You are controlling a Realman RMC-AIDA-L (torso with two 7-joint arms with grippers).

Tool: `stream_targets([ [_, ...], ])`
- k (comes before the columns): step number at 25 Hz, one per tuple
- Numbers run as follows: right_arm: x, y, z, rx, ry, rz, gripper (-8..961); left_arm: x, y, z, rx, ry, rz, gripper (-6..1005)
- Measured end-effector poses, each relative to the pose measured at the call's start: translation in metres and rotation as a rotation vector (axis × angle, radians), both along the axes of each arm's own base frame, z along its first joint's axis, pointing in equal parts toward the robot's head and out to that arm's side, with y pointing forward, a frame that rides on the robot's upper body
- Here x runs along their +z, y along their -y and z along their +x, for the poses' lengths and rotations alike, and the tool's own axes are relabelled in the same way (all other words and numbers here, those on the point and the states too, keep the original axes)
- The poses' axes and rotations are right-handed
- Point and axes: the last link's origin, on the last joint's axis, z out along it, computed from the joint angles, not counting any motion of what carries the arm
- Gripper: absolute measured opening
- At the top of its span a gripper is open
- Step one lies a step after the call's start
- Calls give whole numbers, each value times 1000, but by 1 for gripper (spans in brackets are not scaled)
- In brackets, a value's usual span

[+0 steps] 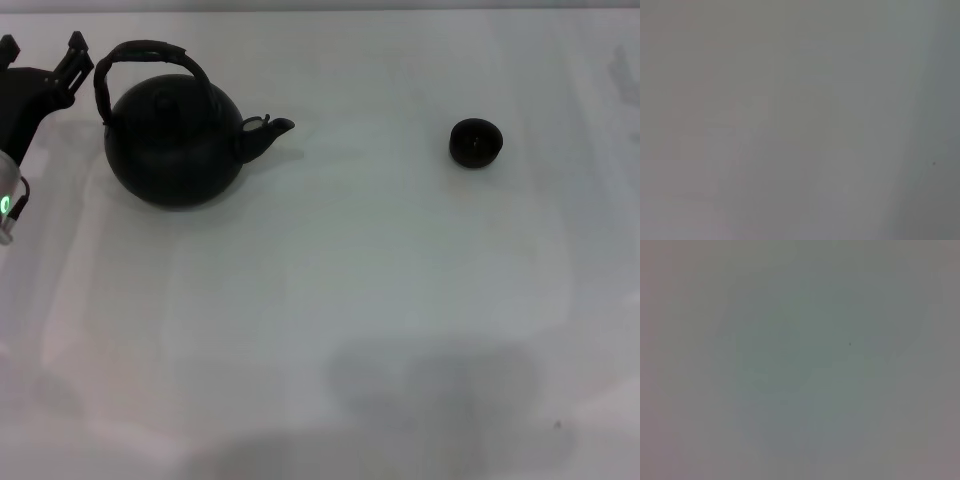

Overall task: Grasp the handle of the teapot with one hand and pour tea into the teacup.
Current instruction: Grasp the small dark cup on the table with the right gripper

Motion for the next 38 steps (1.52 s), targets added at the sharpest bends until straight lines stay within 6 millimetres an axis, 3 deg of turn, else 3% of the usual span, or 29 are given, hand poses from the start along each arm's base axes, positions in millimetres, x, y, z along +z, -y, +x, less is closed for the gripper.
stream_targets([
  [8, -3, 1, 1, -2, 11, -23, 784, 0, 2, -1, 0, -1, -2, 883],
  [15, -7, -9, -19, 112, 24, -92, 780, 1, 4, 0, -19, -2, 5, 883],
  [25, -3, -44, -74, 316, -64, -332, 774, 5, 18, -7, -28, 2, 31, 883],
  [26, 0, -52, -91, 362, -58, -459, 774, 5, 20, -8, -29, 5, 33, 883],
  [29, 8, -57, -108, 409, -76, -563, 772, 6, 30, -11, -35, 16, 50, 883],
  [34, 25, -64, -145, 489, -1, -805, 769, 10, 46, -17, -43, 28, 82, 882],
  [38, 26, -70, -173, 517, 126, -985, 767, 13, 57, -21, -52, 32, 104, 882],
])
